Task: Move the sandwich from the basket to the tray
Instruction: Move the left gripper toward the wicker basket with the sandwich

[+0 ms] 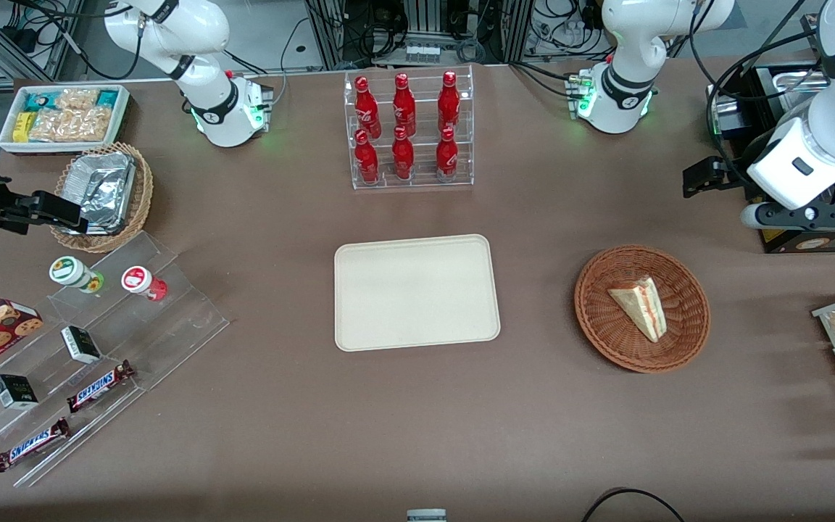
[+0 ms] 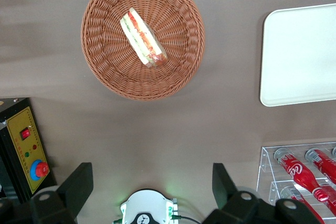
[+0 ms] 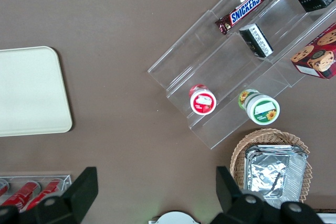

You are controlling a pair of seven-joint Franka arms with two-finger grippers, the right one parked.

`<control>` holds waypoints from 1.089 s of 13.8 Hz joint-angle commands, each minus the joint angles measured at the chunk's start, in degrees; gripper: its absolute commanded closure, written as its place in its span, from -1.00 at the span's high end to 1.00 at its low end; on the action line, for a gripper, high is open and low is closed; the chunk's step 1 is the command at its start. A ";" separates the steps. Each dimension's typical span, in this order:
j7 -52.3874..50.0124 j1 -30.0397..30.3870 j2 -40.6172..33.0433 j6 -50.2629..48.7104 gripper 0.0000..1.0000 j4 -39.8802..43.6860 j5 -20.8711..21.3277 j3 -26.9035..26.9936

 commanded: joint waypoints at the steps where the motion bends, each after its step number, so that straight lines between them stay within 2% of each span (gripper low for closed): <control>1: 0.81 0.08 -0.46 0.06 1.00 0.43 0.12 0.44; 5: 0.82 0.25 -0.11 2.60 1.00 -2.81 1.27 0.44; 10: 0.73 0.25 0.68 16.04 1.00 -13.53 1.45 0.53; 15: 0.02 0.25 5.24 31.24 1.00 -22.24 3.29 0.53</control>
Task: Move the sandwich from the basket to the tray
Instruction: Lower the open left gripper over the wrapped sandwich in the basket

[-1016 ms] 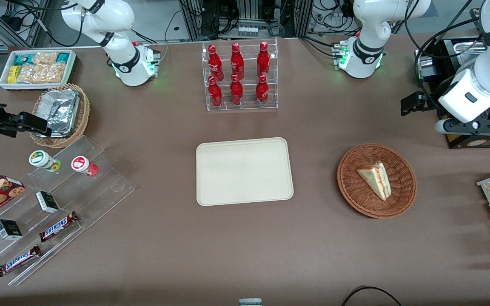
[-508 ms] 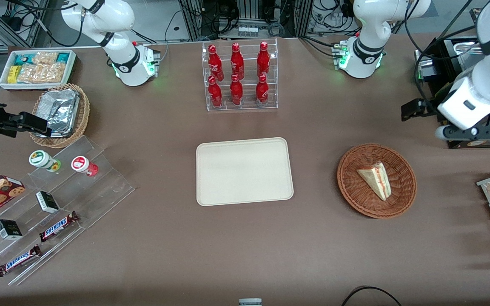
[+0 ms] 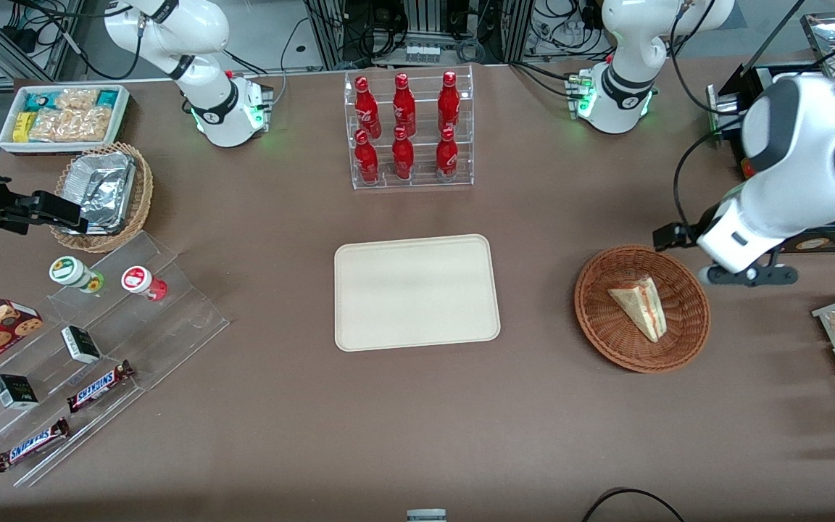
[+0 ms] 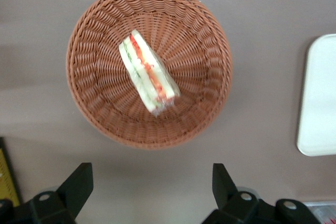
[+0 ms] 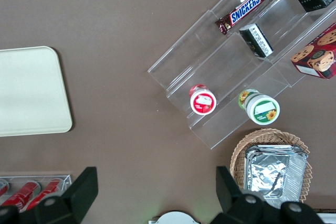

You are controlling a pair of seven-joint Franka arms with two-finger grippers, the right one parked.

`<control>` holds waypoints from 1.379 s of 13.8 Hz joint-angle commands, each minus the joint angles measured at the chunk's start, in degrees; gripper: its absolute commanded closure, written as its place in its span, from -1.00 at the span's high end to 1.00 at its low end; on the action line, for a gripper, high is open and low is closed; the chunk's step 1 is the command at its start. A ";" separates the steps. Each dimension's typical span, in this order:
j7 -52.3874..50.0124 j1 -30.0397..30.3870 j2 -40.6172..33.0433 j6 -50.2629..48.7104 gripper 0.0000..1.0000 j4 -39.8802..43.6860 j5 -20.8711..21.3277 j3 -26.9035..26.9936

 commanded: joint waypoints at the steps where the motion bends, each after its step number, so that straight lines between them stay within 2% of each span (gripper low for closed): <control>1: 0.02 0.08 2.17 6.40 1.00 -3.33 1.11 0.02; 4: -1.73 0.08 5.69 10.80 1.00 -3.77 1.11 0.19; 6: -6.36 0.08 7.36 12.57 1.00 -3.69 1.03 0.19; 9: -22.25 0.08 8.51 15.20 1.00 -3.77 1.03 0.19; 11: -36.47 0.08 9.74 18.18 1.00 -4.21 1.03 0.19; 19: -37.95 0.17 10.45 24.87 1.00 -9.57 1.11 0.19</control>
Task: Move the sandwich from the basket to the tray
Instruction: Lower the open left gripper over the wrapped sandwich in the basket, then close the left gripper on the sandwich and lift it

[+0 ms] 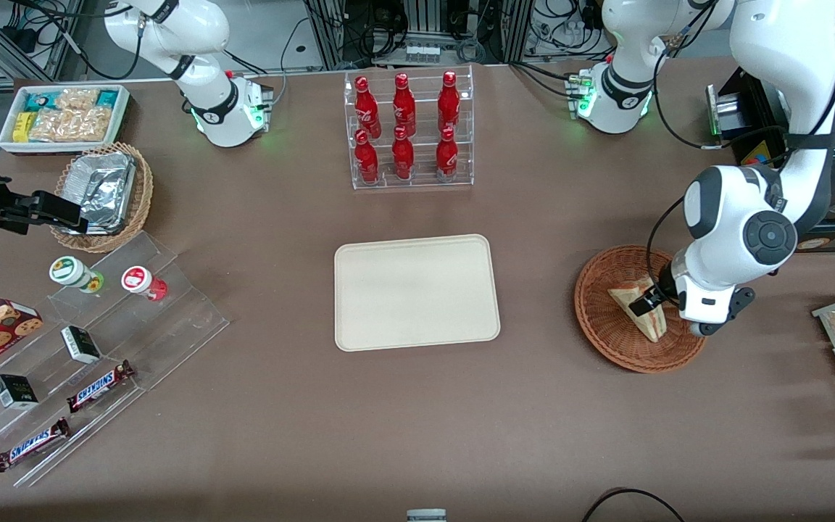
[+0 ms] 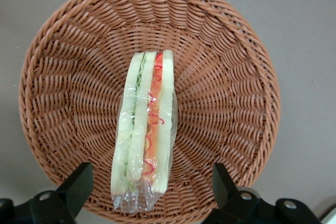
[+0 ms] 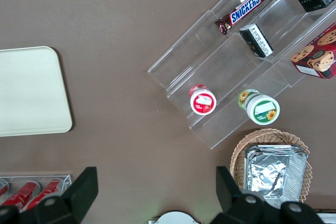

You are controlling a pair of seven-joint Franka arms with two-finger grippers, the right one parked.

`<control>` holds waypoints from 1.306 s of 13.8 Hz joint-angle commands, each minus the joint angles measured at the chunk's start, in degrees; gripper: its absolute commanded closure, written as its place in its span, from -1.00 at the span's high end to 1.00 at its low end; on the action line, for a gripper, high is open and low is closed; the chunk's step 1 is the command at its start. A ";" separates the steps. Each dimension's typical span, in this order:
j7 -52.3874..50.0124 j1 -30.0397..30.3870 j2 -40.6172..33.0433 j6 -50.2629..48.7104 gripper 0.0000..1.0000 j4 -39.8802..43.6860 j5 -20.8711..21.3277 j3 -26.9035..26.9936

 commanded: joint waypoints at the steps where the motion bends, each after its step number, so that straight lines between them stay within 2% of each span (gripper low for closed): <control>1: -1.37 0.10 0.04 4.18 1.00 -3.05 0.78 -0.08; 6: -1.37 0.10 2.33 6.74 1.00 -3.85 0.78 -0.08; 7: -1.54 0.10 2.50 7.00 0.75 -3.94 0.78 0.00; 9: -1.98 0.10 2.42 7.01 -0.61 -4.29 0.78 0.35; 10: -1.90 0.10 2.33 7.09 -1.00 -4.73 0.78 0.62; 13: -1.02 0.01 0.50 5.70 -1.00 -4.91 0.78 0.71; 18: 3.64 -1.13 -2.68 -10.37 -1.00 3.51 1.04 -0.52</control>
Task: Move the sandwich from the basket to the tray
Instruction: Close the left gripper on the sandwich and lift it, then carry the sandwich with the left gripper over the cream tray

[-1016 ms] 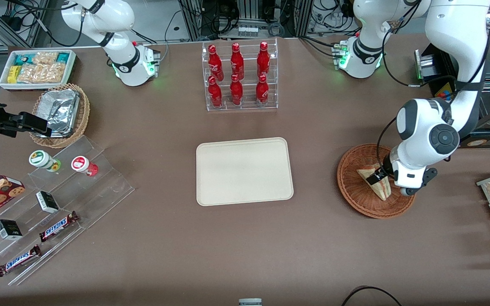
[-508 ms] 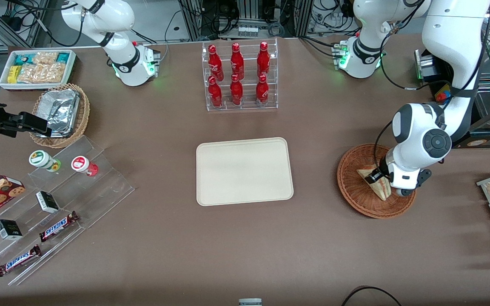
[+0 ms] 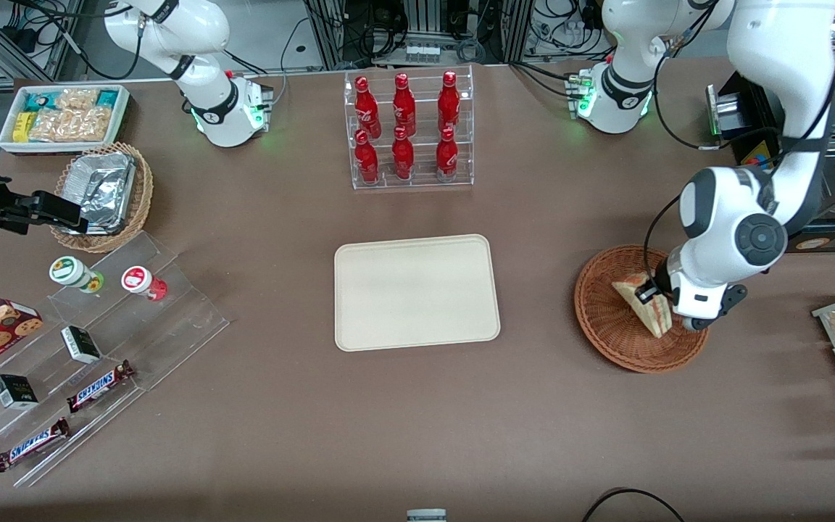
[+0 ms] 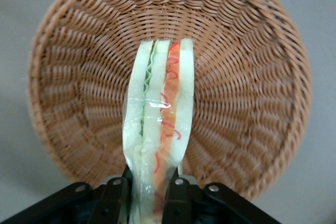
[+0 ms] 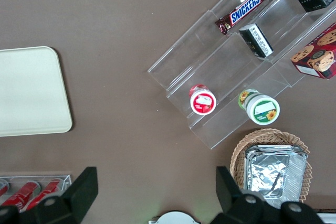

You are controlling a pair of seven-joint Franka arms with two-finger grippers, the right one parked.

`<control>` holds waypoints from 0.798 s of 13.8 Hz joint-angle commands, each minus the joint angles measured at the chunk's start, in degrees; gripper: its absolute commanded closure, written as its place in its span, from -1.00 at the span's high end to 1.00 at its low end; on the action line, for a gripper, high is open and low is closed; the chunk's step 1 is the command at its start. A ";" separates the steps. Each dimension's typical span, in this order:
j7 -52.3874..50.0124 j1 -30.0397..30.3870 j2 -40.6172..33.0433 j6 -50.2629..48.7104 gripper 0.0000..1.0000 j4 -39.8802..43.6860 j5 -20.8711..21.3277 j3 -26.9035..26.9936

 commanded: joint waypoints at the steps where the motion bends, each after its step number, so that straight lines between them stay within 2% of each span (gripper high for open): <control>1: 1.38 -1.59 -1.20 -6.05 -1.00 4.73 0.99 -1.93; 3: 4.89 -2.29 -0.67 -6.32 -1.00 6.50 0.90 -4.74; 9: 2.72 -2.47 5.38 -7.99 -1.00 12.38 1.07 -17.57; 11: -0.44 -5.96 8.19 -7.99 -1.00 15.19 1.34 -19.52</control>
